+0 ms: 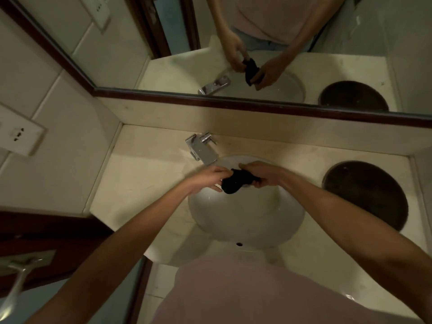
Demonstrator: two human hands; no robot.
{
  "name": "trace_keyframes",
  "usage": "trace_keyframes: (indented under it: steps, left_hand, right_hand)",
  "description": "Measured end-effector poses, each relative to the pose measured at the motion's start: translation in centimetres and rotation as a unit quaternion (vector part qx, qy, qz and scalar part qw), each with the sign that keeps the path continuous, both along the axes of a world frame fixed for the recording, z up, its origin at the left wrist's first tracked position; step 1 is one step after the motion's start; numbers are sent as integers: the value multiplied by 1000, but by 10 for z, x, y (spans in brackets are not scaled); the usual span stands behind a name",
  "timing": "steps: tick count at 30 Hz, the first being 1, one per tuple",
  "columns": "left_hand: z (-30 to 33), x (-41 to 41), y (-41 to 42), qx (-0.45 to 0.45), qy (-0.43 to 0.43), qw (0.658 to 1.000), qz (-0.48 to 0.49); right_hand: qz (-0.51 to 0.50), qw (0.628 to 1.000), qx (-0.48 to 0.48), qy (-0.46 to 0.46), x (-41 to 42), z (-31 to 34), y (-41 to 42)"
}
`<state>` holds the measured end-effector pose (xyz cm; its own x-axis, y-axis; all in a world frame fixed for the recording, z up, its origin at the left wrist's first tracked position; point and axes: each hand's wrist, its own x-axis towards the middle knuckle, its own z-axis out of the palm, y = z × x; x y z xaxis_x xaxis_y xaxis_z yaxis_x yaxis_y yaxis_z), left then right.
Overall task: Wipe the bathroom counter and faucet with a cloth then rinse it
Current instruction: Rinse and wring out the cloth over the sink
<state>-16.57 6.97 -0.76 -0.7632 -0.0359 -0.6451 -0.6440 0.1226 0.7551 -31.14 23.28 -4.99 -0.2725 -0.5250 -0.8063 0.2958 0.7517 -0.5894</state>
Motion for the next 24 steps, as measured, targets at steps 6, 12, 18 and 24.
trace_keyframes:
  steps: [6,12,18,24]
  left_hand:
    - [-5,-5,-5,283,-70,952,87]
    - [4,-16,17,210,-96,971,53]
    - [2,-35,19,-432,75,884,-163]
    - [-5,-41,20,-514,136,831,-164]
  right_hand:
    - [-14,975,-214,58,-16,33,-15]
    - [62,931,-269,238,-13,61,-19]
    - [174,856,-172,456,-2,21,0]
    - [-172,985,-9,-2,9,-25,-11]
